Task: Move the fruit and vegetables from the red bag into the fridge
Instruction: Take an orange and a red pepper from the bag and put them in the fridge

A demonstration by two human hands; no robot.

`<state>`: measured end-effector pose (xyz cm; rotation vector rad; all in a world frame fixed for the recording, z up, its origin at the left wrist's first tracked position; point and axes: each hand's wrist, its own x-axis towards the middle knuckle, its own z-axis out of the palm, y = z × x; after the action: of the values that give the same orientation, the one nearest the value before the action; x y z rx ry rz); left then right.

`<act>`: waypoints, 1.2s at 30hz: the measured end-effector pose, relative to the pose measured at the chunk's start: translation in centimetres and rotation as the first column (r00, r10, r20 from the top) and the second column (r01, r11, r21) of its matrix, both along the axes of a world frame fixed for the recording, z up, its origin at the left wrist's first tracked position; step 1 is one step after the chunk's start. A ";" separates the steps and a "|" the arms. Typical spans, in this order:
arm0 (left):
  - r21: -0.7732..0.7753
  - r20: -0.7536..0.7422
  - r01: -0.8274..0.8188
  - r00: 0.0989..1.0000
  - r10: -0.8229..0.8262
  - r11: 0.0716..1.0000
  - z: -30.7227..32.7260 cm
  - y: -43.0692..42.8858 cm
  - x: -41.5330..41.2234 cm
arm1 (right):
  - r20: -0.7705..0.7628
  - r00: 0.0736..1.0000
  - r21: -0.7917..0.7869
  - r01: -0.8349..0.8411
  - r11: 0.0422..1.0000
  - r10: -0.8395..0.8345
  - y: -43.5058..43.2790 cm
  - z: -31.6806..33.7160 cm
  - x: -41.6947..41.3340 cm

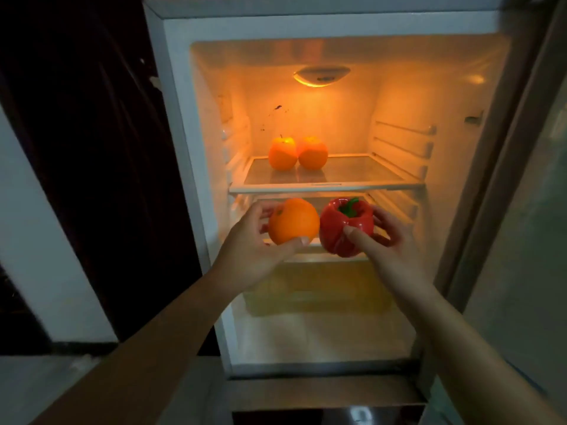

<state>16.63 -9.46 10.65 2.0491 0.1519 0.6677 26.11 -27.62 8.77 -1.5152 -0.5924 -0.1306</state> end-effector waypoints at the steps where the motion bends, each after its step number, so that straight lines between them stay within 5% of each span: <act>1: 0.015 0.017 0.007 1.000 -0.007 1.000 0.8 0.5 1.3 | 0.018 1.000 0.010 0.014 1.000 -0.014 0.4 0.7 1.2; 20: 0.273 0.068 -0.295 0.955 0.287 0.916 1.8 9.0 18.4 | -0.023 0.998 -0.026 -0.055 0.998 0.054 3.9 -1.5 12.2; 26: 0.429 0.100 -0.298 0.954 0.283 0.853 1.0 9.5 19.5 | -0.052 0.997 -0.056 -0.064 0.996 0.061 3.6 -2.8 12.2; 36: 0.491 0.395 -0.298 0.914 0.097 0.819 -3.7 8.2 13.5 | -0.162 0.987 -0.061 -0.005 0.998 -0.005 4.1 -6.7 12.6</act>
<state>30.15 -1.24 6.98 2.4233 -0.0420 1.3287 38.75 -23.57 2.10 -1.5684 -0.4698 0.0110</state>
